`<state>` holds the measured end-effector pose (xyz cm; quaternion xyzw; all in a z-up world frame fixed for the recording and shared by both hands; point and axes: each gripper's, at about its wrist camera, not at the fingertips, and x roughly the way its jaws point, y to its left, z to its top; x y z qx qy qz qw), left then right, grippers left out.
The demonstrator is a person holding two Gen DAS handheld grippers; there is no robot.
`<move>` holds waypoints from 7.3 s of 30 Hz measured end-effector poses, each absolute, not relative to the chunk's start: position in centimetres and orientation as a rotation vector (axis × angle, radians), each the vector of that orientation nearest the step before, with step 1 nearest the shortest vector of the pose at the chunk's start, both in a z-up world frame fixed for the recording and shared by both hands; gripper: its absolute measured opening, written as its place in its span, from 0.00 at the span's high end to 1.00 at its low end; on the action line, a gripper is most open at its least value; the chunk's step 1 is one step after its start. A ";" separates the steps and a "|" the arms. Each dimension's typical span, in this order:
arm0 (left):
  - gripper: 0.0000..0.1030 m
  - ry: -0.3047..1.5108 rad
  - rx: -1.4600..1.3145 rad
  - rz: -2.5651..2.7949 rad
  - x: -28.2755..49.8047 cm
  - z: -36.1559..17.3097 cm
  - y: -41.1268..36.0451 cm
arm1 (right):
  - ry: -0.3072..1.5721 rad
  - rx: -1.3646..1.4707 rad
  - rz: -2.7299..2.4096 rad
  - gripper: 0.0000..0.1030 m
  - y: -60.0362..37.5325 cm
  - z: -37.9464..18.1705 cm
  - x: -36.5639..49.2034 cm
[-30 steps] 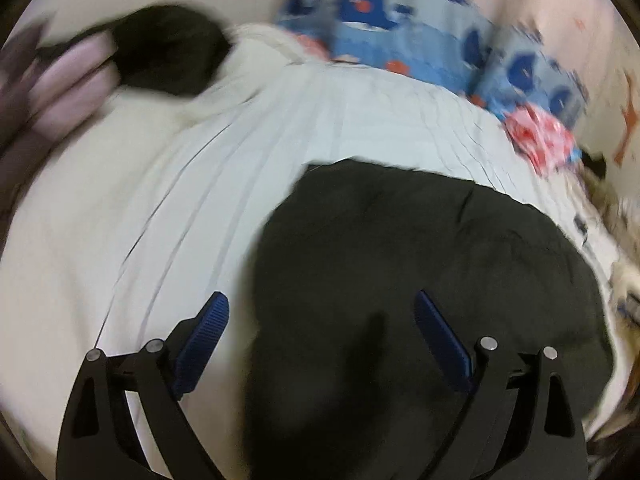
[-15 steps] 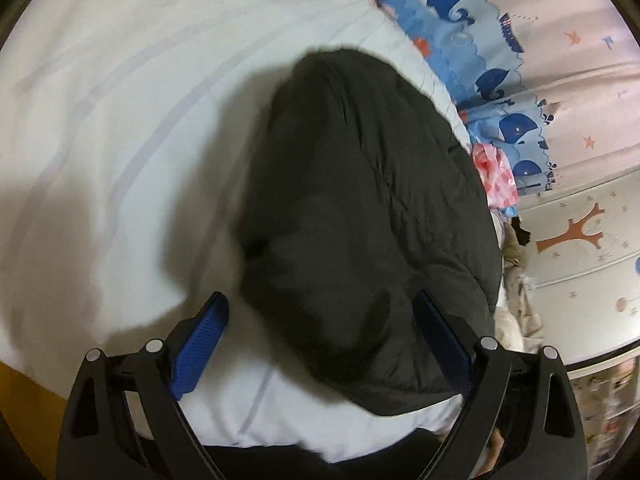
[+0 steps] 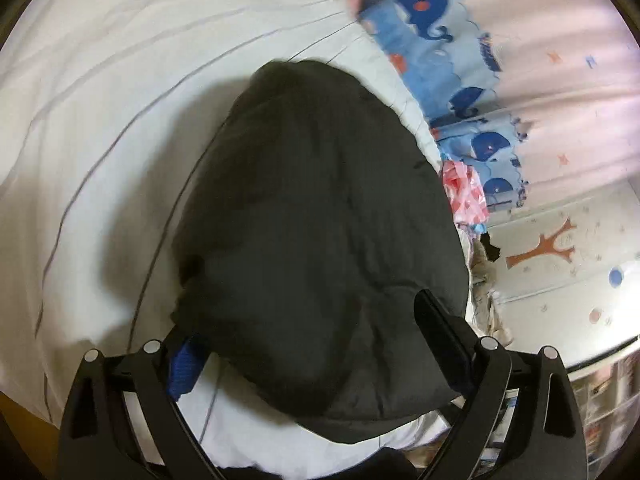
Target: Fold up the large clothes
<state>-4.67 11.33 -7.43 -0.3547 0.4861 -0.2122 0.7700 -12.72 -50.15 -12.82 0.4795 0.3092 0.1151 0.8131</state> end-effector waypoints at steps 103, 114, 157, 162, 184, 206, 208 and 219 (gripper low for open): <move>0.47 1.002 -0.780 -0.395 -12.2 -5.8 13.9 | 0.938 -0.390 0.073 0.19 -16.9 -7.6 -12.7; 0.59 0.833 -0.490 -0.516 -14.2 3.1 6.1 | 0.913 -0.367 0.125 0.18 -16.4 -10.6 -13.4; 0.40 0.997 -0.077 -0.954 -17.4 6.1 -12.1 | 1.116 -0.042 -0.075 0.07 -43.6 -3.4 -16.4; 0.26 1.199 -0.332 -0.906 -10.7 -0.3 -10.6 | 1.087 0.133 -0.089 0.07 -44.9 -5.6 -17.9; 0.30 0.936 0.066 -0.617 -6.6 3.9 -4.2 | 0.903 0.308 0.175 0.06 -31.3 -9.8 -7.4; 0.25 0.947 0.119 -0.546 -5.2 4.3 -3.1 | 1.001 0.177 -0.044 0.06 -34.1 -10.6 2.1; 0.24 0.959 0.191 -0.535 -4.7 3.8 -4.3 | 1.035 0.249 -0.015 0.06 -33.8 -12.1 2.2; 0.24 0.865 0.168 -0.604 -8.2 8.2 -4.7 | 0.893 0.129 0.156 0.06 -31.9 -5.8 -10.2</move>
